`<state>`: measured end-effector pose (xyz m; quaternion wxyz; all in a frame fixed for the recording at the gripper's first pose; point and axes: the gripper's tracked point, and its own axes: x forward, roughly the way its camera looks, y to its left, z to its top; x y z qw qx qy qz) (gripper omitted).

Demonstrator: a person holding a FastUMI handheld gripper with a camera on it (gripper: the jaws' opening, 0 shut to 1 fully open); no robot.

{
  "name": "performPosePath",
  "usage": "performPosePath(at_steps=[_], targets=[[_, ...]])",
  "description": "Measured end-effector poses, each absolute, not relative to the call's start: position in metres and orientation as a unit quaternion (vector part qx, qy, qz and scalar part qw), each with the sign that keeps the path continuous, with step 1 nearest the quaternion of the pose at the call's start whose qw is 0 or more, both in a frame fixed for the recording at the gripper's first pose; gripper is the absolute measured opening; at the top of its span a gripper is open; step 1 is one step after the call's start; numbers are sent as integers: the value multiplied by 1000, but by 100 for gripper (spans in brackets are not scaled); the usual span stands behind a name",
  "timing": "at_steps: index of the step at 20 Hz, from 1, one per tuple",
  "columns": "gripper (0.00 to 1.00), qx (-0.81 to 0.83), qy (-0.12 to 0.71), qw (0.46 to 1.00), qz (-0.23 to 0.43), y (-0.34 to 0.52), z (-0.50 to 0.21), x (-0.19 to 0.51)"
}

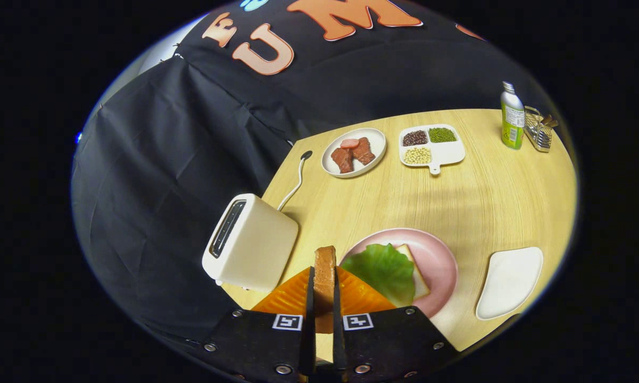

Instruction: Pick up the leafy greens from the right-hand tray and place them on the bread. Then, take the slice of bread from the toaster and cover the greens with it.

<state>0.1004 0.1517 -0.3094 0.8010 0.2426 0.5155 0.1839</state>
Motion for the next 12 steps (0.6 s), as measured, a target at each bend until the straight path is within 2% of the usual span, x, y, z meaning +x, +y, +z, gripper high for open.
performPosePath(at_steps=[4, 12], targets=[[13, 250, 523, 788, 207, 156, -325, 90], [14, 264, 520, 787, 202, 141, -353, 84]])
